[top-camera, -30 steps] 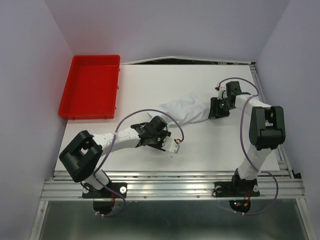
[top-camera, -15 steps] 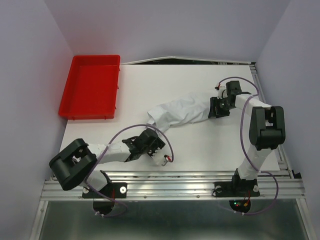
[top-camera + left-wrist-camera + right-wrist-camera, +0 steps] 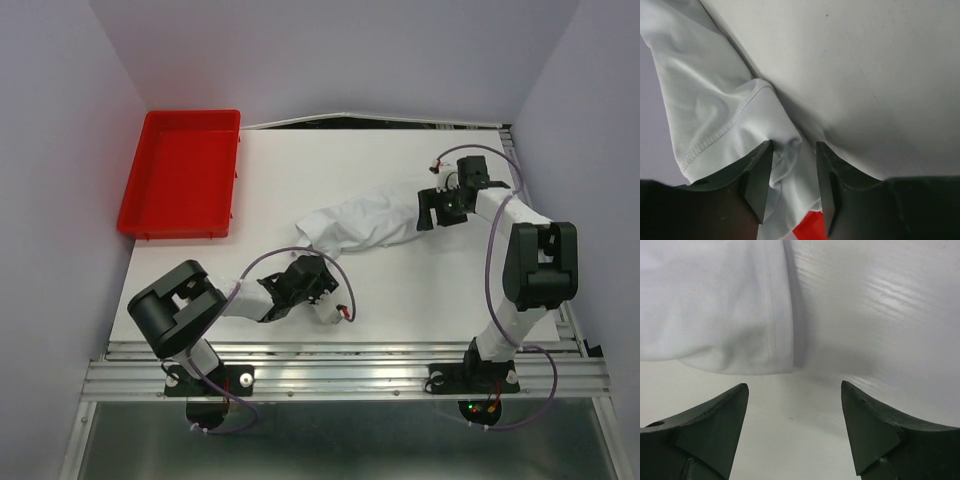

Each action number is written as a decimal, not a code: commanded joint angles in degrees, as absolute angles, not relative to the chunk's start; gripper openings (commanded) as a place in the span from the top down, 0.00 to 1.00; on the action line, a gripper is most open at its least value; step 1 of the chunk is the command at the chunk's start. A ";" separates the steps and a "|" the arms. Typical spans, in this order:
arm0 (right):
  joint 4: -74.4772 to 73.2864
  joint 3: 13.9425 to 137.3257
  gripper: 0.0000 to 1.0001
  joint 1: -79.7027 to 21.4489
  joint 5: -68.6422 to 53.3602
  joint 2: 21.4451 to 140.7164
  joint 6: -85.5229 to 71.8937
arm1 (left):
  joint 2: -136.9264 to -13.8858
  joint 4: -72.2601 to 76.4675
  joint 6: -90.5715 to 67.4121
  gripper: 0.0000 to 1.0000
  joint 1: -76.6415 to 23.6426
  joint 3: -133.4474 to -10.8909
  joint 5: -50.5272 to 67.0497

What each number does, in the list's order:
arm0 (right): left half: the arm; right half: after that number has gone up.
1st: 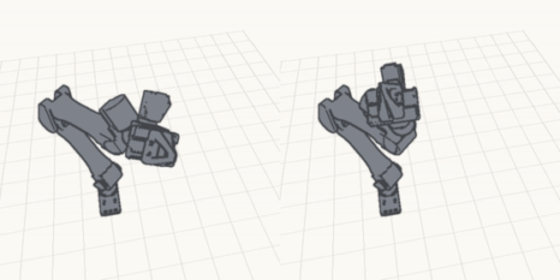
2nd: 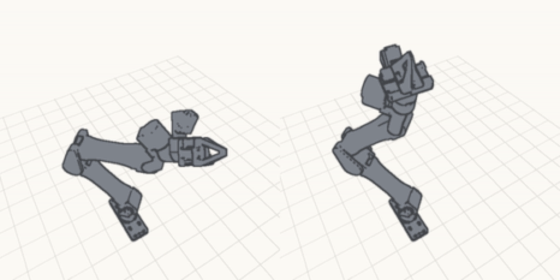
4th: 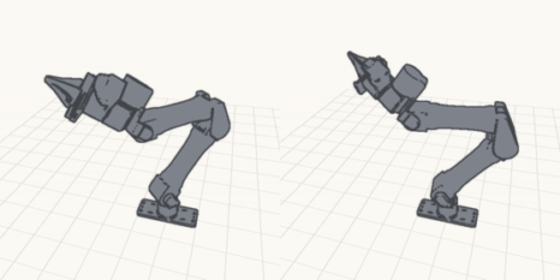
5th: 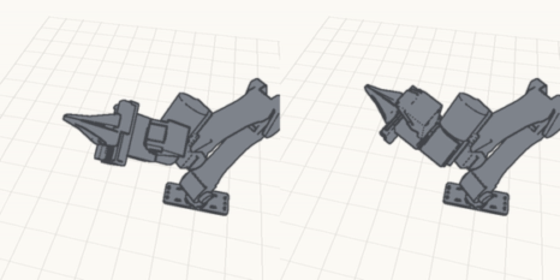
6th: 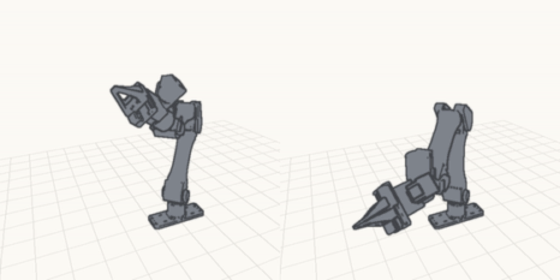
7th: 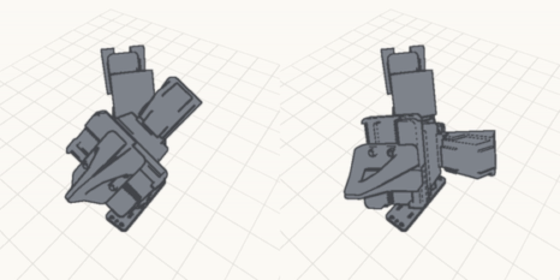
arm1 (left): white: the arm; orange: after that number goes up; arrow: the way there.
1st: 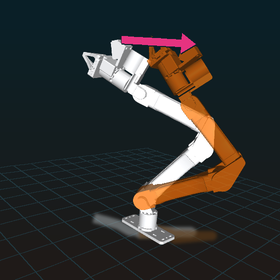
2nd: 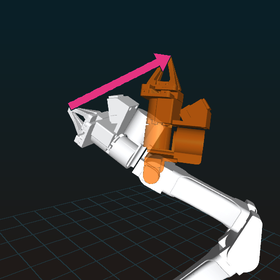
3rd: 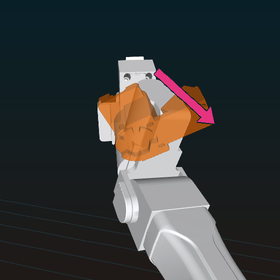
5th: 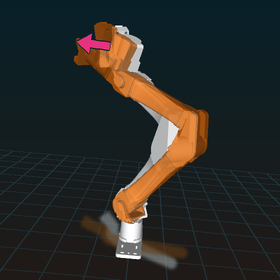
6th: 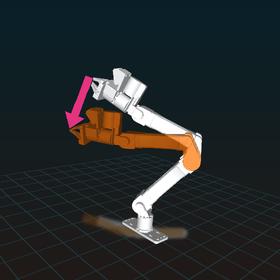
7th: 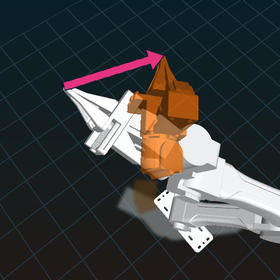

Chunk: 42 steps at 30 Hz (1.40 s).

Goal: Fold and stack the skirts
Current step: Flatten the skirt out

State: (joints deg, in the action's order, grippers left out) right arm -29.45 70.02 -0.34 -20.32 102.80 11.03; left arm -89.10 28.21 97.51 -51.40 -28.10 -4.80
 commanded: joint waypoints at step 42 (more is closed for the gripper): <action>5.62 40.17 0.35 0.62 -49.66 91.23 79.54 | -100.72 -13.19 20.40 1.00 -18.90 -80.94 53.61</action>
